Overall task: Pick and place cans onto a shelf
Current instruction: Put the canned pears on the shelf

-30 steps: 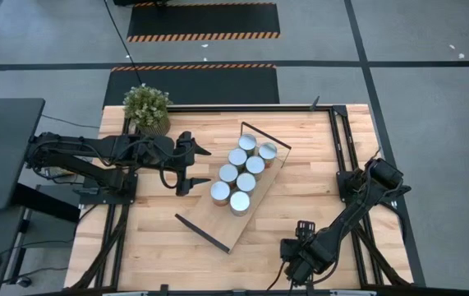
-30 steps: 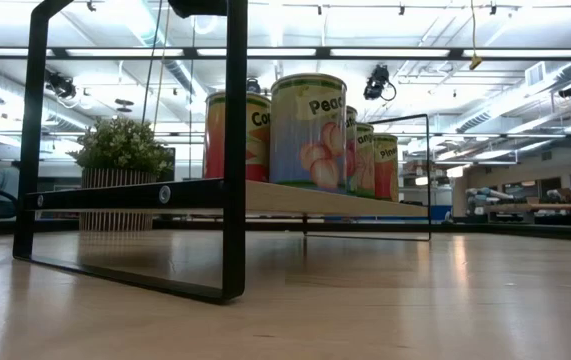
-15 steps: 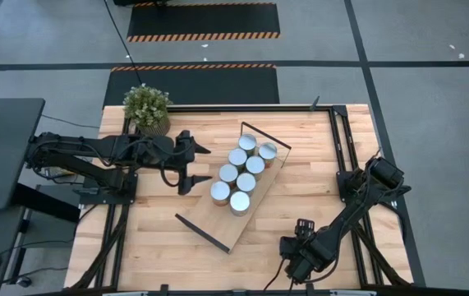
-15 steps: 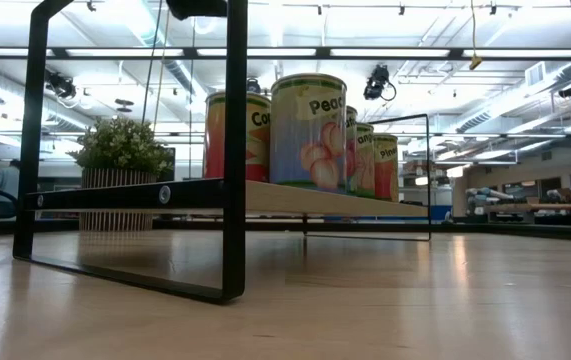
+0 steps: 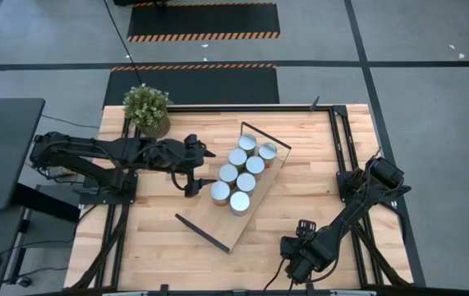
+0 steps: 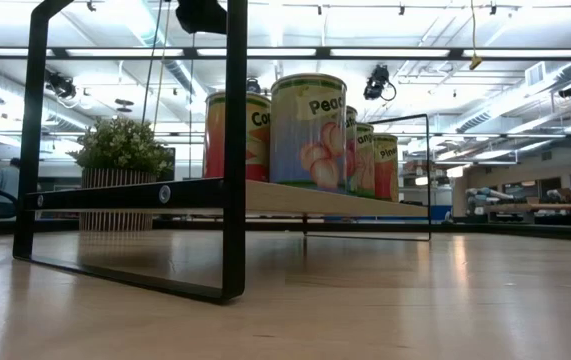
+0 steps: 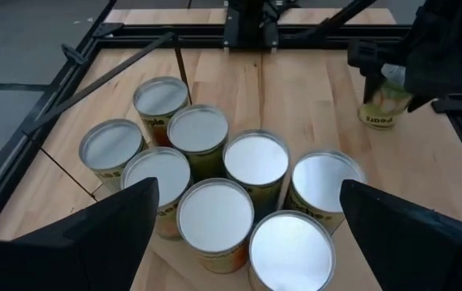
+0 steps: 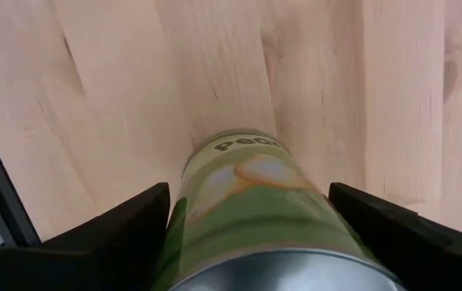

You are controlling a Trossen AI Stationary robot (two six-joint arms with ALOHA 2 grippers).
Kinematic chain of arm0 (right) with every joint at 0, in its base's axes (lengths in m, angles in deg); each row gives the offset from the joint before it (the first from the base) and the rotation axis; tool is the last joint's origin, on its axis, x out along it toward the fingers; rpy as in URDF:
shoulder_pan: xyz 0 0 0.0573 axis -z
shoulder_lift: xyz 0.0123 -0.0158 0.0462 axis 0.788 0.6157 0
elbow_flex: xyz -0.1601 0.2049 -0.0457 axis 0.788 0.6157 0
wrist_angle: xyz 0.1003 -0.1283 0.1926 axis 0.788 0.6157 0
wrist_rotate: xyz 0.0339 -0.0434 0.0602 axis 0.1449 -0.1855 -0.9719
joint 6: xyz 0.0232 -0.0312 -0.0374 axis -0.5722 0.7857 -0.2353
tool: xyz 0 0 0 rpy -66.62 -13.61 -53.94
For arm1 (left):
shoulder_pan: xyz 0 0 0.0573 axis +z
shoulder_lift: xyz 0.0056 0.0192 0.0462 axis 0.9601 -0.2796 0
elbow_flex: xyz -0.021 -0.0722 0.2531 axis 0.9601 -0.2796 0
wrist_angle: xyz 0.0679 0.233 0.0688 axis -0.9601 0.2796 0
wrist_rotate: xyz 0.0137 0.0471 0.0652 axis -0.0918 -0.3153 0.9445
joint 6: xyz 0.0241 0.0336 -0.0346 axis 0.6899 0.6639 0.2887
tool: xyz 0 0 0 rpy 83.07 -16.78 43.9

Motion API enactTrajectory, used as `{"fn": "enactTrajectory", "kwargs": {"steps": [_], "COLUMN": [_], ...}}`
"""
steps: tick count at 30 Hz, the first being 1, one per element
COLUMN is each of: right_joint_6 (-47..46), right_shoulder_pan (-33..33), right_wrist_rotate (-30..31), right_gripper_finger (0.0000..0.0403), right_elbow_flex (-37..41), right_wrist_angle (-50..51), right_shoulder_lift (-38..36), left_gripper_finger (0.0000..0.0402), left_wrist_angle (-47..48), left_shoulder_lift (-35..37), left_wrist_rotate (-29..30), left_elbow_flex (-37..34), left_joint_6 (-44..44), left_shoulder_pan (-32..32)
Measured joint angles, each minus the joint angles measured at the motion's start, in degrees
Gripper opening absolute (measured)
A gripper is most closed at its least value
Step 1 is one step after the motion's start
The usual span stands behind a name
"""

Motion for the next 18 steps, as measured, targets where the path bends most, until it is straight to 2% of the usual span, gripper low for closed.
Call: {"fn": "enactTrajectory", "kwargs": {"steps": [7,12,14,16,18], "right_joint_6": [0.1,0.18,0.31,0.02,-0.82], "right_shoulder_pan": [0.0,0.07,-0.01,-0.75,-1.87], "right_wrist_rotate": [-0.02,0.36,3.23,8.74,15.35], "right_gripper_finger": [0.0306,0.031,0.0311,0.0311,0.0311], "right_elbow_flex": [0.0,-0.38,-0.64,-0.76,-0.76], "right_wrist_angle": [0.17,0.9,1.43,1.84,2.69], "right_shoulder_lift": [-0.04,-0.46,-2.04,-4.5,-6.97], "left_gripper_finger": [0.0392,0.0392,0.0392,0.0392,0.0392], "left_wrist_angle": [0.4,0.65,0.26,-1.25,-7.63], "left_shoulder_lift": [0.24,0.22,0.22,0.22,-0.3], "left_wrist_rotate": [-0.02,-0.02,-0.02,-0.61,-3.9], "left_elbow_flex": [0.0,0.0,0.0,-0.16,-2.69], "left_joint_6": [0.23,0.23,0.24,0.31,1.1], "left_shoulder_pan": [0.0,0.0,0.0,0.0,0.0]}}
